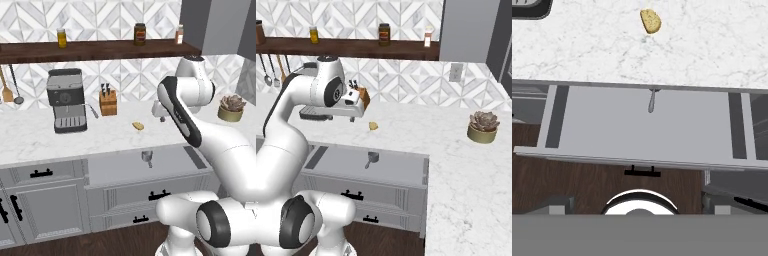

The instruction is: Pick the measuring cup from the drawer and place it on the counter.

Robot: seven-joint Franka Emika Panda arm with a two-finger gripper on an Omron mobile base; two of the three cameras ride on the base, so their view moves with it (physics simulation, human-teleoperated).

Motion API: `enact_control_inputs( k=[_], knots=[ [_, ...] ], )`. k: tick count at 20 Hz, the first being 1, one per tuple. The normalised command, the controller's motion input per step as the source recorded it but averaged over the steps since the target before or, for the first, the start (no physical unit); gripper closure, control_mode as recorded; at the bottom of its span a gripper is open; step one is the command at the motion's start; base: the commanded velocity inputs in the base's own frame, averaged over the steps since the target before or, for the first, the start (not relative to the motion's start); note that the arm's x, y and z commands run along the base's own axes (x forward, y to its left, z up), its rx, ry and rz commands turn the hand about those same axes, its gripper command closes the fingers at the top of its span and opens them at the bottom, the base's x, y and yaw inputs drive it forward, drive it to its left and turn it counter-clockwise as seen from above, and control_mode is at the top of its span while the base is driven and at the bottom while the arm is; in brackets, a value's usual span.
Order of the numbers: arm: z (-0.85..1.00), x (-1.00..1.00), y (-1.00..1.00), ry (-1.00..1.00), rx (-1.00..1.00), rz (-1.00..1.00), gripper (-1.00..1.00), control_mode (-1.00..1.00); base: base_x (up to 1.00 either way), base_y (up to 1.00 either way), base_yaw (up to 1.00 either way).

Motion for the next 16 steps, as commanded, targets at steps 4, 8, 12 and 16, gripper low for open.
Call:
enact_control_inputs(
  k=[4, 8, 12, 16],
  knots=[
    [0.0, 0.0, 0.0, 0.0, 0.0, 0.0, -1.0, 1.0, 0.0, 0.0, 0.0],
    [-0.14, 0.0, 0.01, 0.01, 0.0, 0.0, -1.0, -1.0, 0.0, 0.0, 0.0],
    [-0.93, 0.0, 0.33, 0.09, 0.0, -0.06, -1.0, -1.0, 0.0, 0.0, 0.0],
    [-1.0, 0.0, -0.02, 0.22, 0.05, -0.02, -1.0, -1.0, 0.0, 0.0, 0.0]
  ],
)
